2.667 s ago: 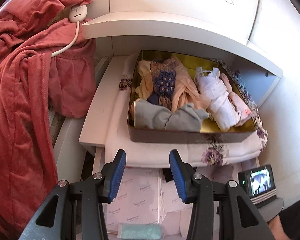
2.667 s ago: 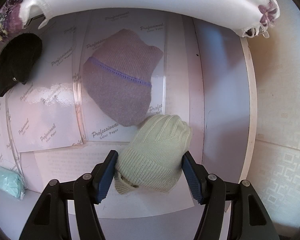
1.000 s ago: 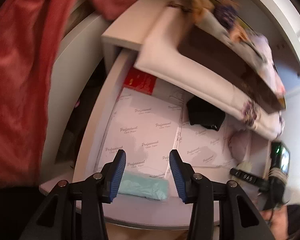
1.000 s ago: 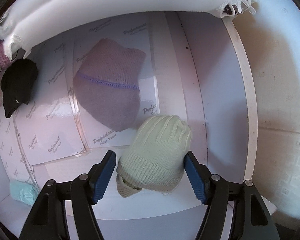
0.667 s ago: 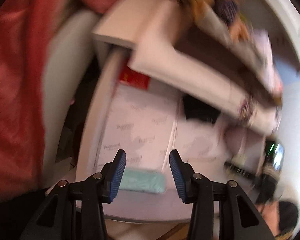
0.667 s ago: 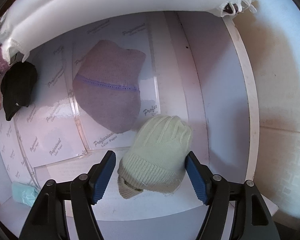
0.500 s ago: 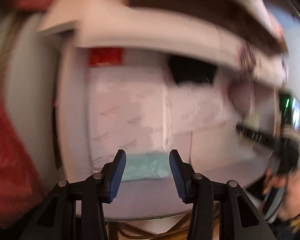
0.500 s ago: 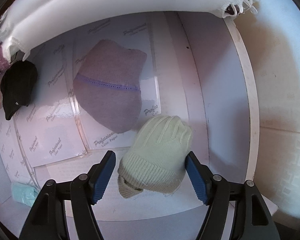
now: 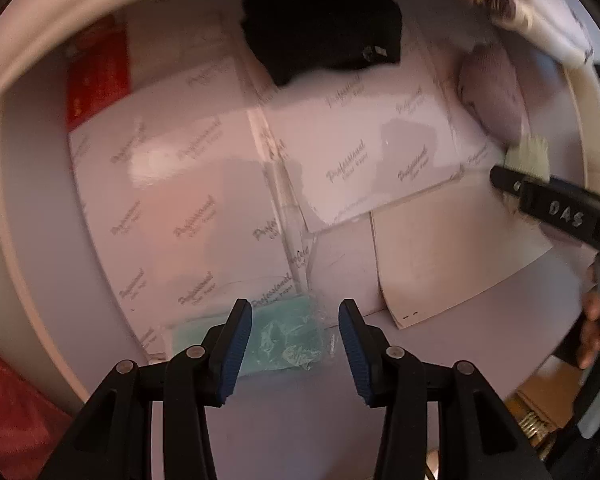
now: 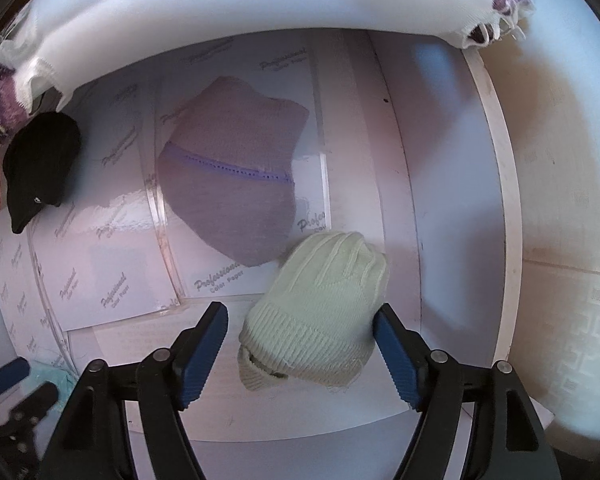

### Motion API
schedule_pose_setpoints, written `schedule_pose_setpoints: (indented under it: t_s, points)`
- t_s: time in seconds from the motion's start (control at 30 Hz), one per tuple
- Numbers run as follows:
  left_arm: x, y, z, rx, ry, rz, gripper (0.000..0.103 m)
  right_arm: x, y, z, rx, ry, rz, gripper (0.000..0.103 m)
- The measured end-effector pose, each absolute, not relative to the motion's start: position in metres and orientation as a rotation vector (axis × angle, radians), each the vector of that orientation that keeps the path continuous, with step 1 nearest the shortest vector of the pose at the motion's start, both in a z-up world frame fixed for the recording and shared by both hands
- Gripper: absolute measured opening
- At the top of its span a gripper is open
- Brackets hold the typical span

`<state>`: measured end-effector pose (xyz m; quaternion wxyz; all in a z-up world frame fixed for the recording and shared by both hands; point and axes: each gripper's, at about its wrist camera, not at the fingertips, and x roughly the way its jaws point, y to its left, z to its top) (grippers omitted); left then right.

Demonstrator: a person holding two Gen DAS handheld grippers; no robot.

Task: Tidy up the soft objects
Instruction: 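Grasp the mint-green bagged item in the drawer with the left tool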

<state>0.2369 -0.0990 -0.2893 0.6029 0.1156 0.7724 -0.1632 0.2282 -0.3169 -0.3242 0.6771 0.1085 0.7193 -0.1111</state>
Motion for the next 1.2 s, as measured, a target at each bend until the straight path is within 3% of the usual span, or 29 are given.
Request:
schedule_pose_setpoints:
  t_s: [0.37, 0.7, 0.87, 1.2]
  points:
    - [0.241, -0.096, -0.304, 0.366, 1.748, -0.280, 0.045, 0.232, -0.309, -0.323, 0.231, 1.606, -0.233, 0.076]
    - [0.273, -0.058, -0.263, 0.093, 1.658, -0.177, 0.045, 0.229, -0.314, -0.319, 0.245, 1.602, -0.227, 0.076]
    - [0.261, -0.077, -0.264, 0.217, 1.694, -0.305, 0.061, 0.227, -0.319, -0.319, 0.255, 1.602, -0.225, 0.076]
    - [0.244, -0.101, -0.290, 0.341, 1.780, -0.384, 0.062, 0.228, -0.321, -0.317, 0.258, 1.600, -0.223, 0.076]
